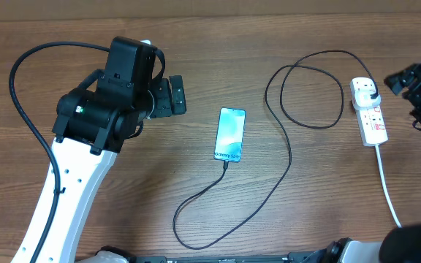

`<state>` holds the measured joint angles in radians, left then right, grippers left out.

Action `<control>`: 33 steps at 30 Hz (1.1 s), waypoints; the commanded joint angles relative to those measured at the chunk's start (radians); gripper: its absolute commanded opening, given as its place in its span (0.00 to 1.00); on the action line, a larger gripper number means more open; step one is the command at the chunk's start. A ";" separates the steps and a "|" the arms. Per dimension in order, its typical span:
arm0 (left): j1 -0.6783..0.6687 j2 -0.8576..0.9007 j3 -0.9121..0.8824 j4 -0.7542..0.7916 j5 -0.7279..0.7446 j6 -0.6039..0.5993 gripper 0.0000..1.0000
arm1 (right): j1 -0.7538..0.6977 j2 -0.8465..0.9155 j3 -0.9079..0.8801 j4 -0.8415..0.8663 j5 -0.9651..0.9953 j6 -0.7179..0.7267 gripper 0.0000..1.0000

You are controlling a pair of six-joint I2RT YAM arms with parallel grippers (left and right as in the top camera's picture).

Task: Plug charger to phone and switch on socket
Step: 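Move the right gripper to the white power strip beside the charger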

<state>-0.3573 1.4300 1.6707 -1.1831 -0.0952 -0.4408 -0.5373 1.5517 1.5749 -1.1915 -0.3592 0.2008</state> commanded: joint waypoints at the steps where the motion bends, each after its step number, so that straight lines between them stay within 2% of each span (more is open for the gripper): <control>1: 0.006 0.008 0.021 -0.002 -0.016 0.008 1.00 | -0.045 0.119 0.018 0.001 -0.010 -0.129 1.00; 9: 0.006 0.008 0.021 -0.002 -0.017 0.008 1.00 | -0.058 0.269 0.017 0.076 -0.013 -0.154 1.00; 20: 0.006 0.008 0.021 -0.002 -0.016 0.008 1.00 | -0.058 0.275 -0.014 0.280 -0.009 -0.154 1.00; 33: 0.006 0.008 0.021 -0.002 -0.017 0.008 1.00 | -0.058 0.278 -0.135 0.415 -0.021 -0.179 1.00</control>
<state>-0.3573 1.4311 1.6707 -1.1831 -0.0952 -0.4408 -0.5949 1.8351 1.4776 -0.7921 -0.3634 0.0479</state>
